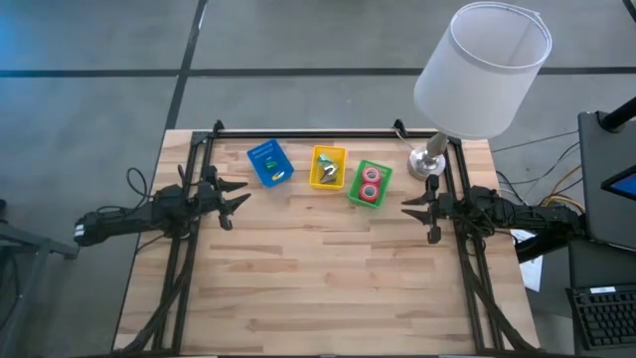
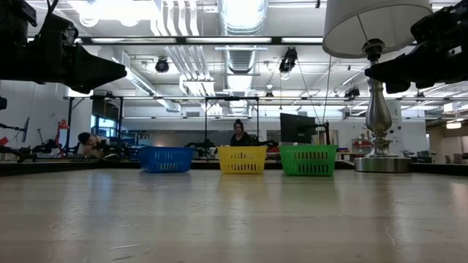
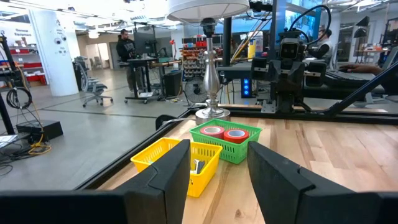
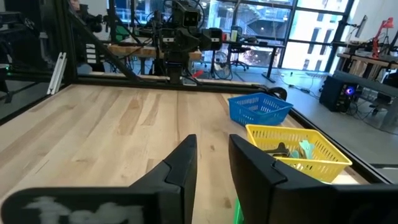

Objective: Pick and place Stapler, Stapler remover, tape
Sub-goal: Return to Home Position

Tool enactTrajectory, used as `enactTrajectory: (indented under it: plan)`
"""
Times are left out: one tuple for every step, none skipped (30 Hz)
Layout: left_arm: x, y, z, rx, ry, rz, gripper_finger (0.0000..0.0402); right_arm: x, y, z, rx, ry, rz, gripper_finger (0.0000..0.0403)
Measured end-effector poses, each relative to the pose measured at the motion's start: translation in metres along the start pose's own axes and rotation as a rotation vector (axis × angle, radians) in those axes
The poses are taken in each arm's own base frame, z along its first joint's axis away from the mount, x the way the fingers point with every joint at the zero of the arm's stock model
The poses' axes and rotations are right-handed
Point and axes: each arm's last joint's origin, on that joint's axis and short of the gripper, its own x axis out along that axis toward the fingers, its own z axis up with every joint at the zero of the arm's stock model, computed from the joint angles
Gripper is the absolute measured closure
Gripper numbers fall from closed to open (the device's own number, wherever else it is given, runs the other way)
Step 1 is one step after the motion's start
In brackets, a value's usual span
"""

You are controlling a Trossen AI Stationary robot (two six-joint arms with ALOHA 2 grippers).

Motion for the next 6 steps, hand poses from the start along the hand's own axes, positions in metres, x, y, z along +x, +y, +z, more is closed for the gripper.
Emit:
enactTrajectory:
  plan:
    - [0.0,0.0,0.0,0.0,0.0,0.0,0.0239,0.0,0.0,0.0,-0.001,0.0,0.0,0.0316]
    - [0.0,0.0,-0.0001,0.0,0.001,0.0,0.0239,0.0,0.0,0.0,-0.001,0.0,0.0,0.0318]
    - [0.0,0.0,0.0,0.0,0.0,0.0,0.0239,0.0,0.0,0.0,-0.001,0.0,0.0,0.032]
    - [0.0,0.0,0.0,0.0,0.0,0.0,0.0239,0.0,0.0,0.0,0.0,0.0,0.0,0.0322]
    - [0.0,0.0,-0.0001,0.0,0.001,0.0,0.0239,0.0,0.0,0.0,0.0,0.0,0.0,0.0324]
    - [0.0,0.0,-0.0001,0.0,0.001,0.0,0.0239,0.0,0.0,0.0,0.0,0.0,0.0,0.0326]
